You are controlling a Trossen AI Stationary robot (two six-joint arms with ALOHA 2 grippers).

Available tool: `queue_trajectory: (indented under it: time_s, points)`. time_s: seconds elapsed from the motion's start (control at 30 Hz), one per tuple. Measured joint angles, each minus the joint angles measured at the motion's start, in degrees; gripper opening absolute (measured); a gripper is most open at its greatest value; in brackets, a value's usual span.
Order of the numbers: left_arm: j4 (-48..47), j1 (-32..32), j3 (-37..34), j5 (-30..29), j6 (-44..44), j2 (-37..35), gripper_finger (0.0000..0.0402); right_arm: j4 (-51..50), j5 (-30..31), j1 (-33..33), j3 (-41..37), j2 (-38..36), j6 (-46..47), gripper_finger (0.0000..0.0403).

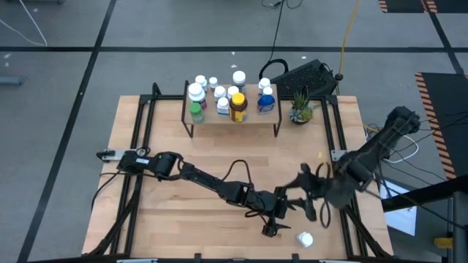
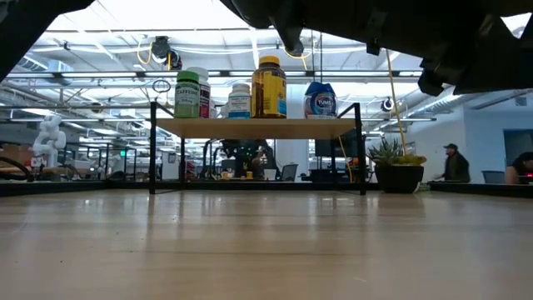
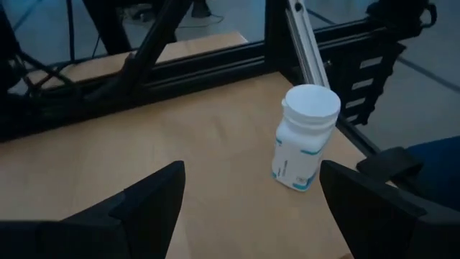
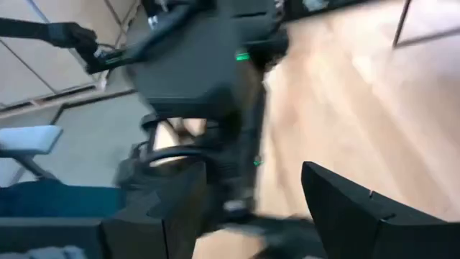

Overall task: Pick and place medicine bottles onto shelf by color
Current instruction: Put the white pill bottle on the shelf

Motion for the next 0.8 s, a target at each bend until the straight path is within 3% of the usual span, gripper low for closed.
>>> queue_trajectory:
  time_s: [0.23, 0.47, 0.63, 0.8]
  points:
    - [0.46, -0.07, 0.0, -2.8, -6.6, 0.0, 0.0326, -22.14, -0.64, 8.65, 15.19, 13.24, 20.11, 0.0214]
    - [1.73, -1.16, 0.0, -3.33, -12.21, 0.0, 0.0326, -53.82, -13.85, 14.16, 32.06, 28.26, 43.45, 0.0214]
    - [0.74, -3.04, -0.02, -2.9, -10.9, 0.0, 0.0326, -54.42, -23.65, 17.5, 33.45, 33.12, 54.01, 0.0214]
    - [0.94, -4.96, -0.02, -5.21, -10.92, 0.0, 0.0326, -53.41, -21.91, 19.52, 33.43, 34.87, 55.89, 0.0217]
